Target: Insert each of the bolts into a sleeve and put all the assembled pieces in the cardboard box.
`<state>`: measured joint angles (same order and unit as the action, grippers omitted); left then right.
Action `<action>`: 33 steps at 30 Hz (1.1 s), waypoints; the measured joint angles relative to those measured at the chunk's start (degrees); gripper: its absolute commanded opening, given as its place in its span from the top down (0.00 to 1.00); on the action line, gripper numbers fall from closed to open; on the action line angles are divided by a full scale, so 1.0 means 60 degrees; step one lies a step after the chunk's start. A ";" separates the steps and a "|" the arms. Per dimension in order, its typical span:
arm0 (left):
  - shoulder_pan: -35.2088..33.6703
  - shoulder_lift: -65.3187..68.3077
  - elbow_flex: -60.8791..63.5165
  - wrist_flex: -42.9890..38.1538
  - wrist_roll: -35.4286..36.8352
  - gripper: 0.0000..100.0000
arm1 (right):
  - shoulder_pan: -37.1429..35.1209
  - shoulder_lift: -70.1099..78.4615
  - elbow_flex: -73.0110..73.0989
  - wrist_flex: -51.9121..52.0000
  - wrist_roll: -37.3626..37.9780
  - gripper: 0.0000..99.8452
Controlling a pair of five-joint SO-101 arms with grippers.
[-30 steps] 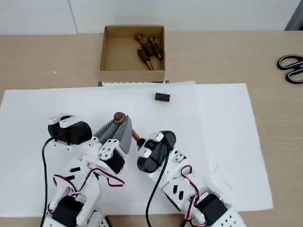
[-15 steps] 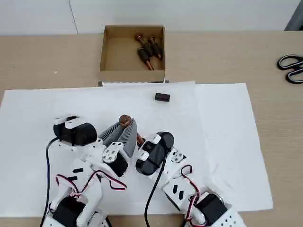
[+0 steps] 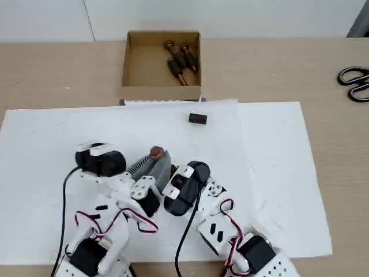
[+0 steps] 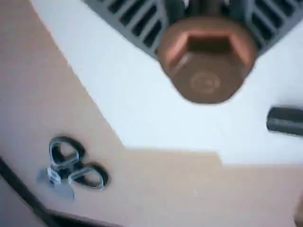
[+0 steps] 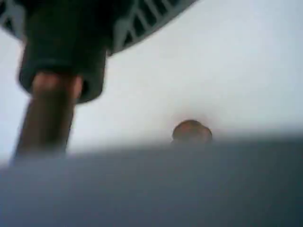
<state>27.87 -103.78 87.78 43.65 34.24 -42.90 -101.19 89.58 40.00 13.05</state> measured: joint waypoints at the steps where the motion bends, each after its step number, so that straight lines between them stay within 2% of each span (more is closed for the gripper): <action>1: 0.0103 0.0015 0.0029 0.0205 0.0000 0.99 | 0.0000 0.0000 0.0000 0.0000 0.0000 1.00; 7: 0.0586 -0.0015 -0.0117 0.1275 -0.0015 0.99 | -0.0073 0.0015 0.0000 0.0015 0.0000 1.00; 15: 0.0601 -0.0029 -0.0103 0.1465 -0.0015 0.99 | -0.0073 0.0029 0.0015 0.0029 0.0000 1.00; 17: 0.0601 -0.0029 -0.0103 0.1480 -0.0015 0.96 | -0.0073 0.0029 0.0015 0.0029 0.0000 1.00; 23: 0.0601 -0.0029 -0.0088 0.1597 -0.0220 0.73 | -0.0015 0.0029 0.0029 0.0029 0.0029 1.00; 28: 0.0557 -0.0029 -0.0103 0.1641 -0.0821 0.72 | -0.0015 0.0044 0.0029 0.0029 0.0029 1.00; 33: -0.0029 0.0044 -0.0513 0.1846 -0.1582 0.72 | -0.0029 0.0000 -0.0029 0.0000 0.0029 1.00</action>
<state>27.69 -103.52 84.70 54.73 24.75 -43.08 -101.19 89.41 40.00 13.23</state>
